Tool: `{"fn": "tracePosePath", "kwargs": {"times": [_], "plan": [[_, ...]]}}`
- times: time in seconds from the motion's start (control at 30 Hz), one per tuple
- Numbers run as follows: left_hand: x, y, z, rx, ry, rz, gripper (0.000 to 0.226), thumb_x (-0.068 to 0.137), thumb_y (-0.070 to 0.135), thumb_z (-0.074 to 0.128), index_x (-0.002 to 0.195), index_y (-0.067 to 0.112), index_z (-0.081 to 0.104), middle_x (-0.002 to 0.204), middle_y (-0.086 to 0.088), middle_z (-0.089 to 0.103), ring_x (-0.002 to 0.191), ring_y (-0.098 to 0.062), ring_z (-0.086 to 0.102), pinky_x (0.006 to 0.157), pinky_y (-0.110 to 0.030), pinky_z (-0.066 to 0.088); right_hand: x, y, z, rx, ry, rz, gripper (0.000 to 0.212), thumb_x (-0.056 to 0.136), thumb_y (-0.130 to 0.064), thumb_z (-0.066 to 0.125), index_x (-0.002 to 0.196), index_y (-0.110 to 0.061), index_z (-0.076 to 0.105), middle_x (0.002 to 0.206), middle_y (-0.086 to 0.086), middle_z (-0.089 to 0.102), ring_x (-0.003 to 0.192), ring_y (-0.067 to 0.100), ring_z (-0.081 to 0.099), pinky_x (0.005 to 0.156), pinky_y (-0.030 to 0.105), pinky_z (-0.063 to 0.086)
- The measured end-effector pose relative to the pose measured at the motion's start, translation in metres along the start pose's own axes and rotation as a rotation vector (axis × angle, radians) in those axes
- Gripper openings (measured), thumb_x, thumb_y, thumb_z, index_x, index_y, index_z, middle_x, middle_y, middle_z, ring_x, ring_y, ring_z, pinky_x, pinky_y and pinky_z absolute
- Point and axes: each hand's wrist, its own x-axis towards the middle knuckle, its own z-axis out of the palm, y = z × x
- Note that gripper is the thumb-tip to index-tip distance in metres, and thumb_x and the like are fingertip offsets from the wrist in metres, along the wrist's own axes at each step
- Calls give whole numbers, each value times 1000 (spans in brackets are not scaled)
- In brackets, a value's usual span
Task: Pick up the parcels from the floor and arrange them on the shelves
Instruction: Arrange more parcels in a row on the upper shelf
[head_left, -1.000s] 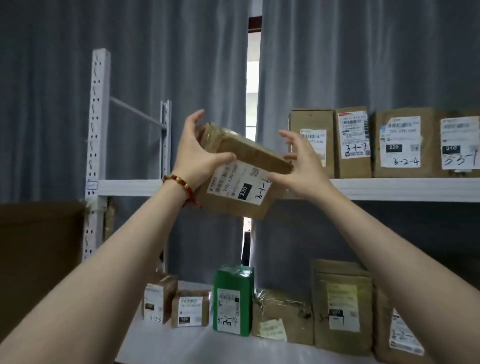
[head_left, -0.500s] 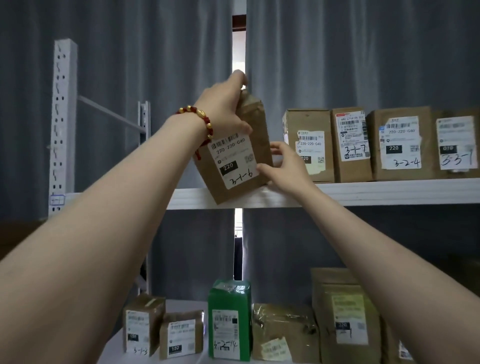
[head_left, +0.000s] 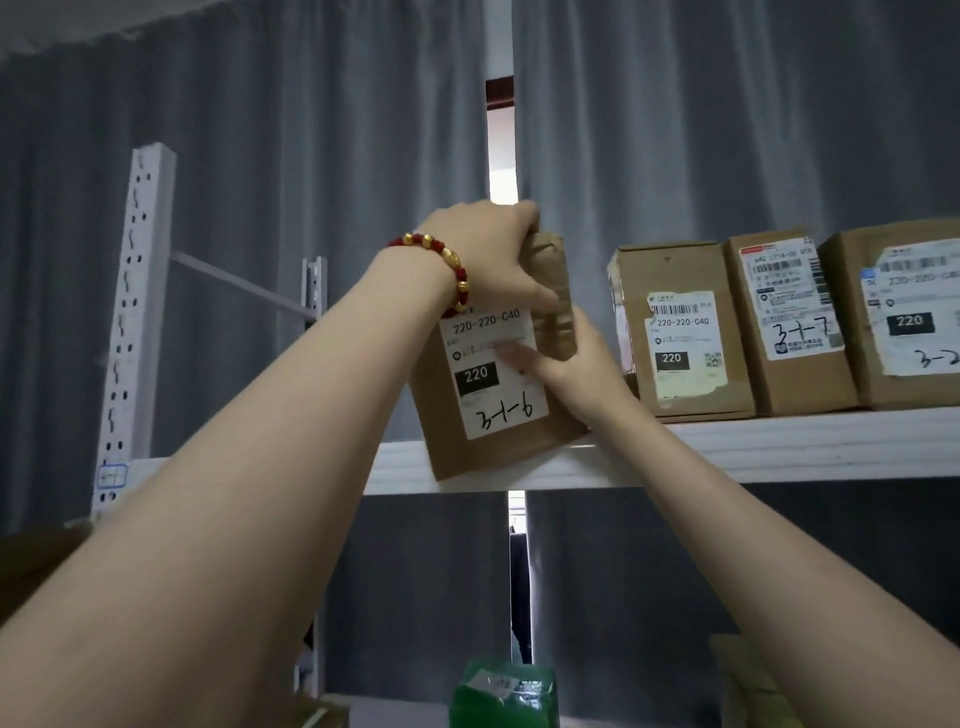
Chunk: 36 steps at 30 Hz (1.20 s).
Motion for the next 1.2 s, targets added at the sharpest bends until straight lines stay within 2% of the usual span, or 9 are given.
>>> {"fn": "tracePosePath", "kwargs": {"times": [0.07, 0.2, 0.33, 0.47, 0.53, 0.67, 0.83, 0.97, 1.2], "plan": [[3, -2, 6, 66, 49, -5, 46, 77, 67, 58, 99, 27, 51, 80, 9, 58, 65, -9, 52, 55, -27, 37, 8, 4, 7, 14, -1, 3, 84, 59, -74, 75, 125, -29, 50, 112, -6, 70, 99, 11, 69, 85, 43, 59], [8, -11, 24, 152, 160, -7, 55, 78, 79, 45, 96, 28, 57, 82, 6, 61, 69, -15, 55, 63, -30, 39, 15, 10, 15, -22, 11, 14, 90, 63, -79, 70, 134, -31, 46, 117, -10, 67, 107, 10, 64, 93, 42, 55], [7, -14, 39, 224, 245, -96, 69, 68, 92, 40, 89, 29, 57, 79, 4, 59, 76, -22, 56, 69, -33, 38, 12, 10, 20, -171, 21, -14, 74, 83, -68, 59, 138, -22, 43, 121, -6, 64, 112, 15, 60, 95, 37, 50], [11, -13, 52, 198, 264, -177, 61, 69, 82, 49, 90, 26, 61, 80, 2, 59, 81, -23, 53, 88, -41, 36, 12, 13, 20, -254, -4, 39, 62, 89, -63, 55, 129, -16, 48, 118, -1, 62, 106, 18, 58, 85, 35, 48], [14, -15, 64, 174, 259, -216, 59, 68, 78, 51, 92, 26, 62, 88, -1, 62, 93, -27, 55, 98, -46, 33, 13, 15, 24, -304, -19, 79, 62, 85, -66, 56, 122, -16, 51, 111, 1, 63, 100, 19, 59, 77, 35, 48], [20, -13, 96, 163, 296, -275, 75, 64, 76, 52, 114, 21, 61, 116, -8, 61, 112, -30, 50, 99, -44, 29, 15, 18, 28, -420, -19, 76, 66, 75, -67, 46, 110, -12, 56, 105, 7, 66, 96, 26, 60, 75, 38, 49], [25, -13, 108, 127, 370, -301, 73, 62, 71, 45, 108, 19, 62, 111, -8, 61, 108, -29, 50, 98, -42, 28, 10, 15, 27, -613, -16, 60, 65, 90, -64, 47, 123, -7, 49, 121, 16, 63, 112, 36, 55, 83, 42, 48], [24, -17, 110, 100, 379, -310, 71, 59, 68, 41, 106, 19, 63, 108, -8, 61, 106, -29, 49, 98, -41, 28, 5, 12, 29, -711, -25, 41, 79, 88, -72, 42, 131, -7, 44, 119, 15, 62, 112, 36, 53, 73, 39, 41], [26, -23, 109, 102, 313, -310, 64, 62, 64, 47, 107, 21, 62, 110, -8, 61, 109, -31, 49, 98, -43, 29, 8, 15, 32, -820, 3, 33, 78, 89, -76, 35, 126, -9, 51, 120, 14, 62, 118, 34, 47, 76, 41, 37]]}}
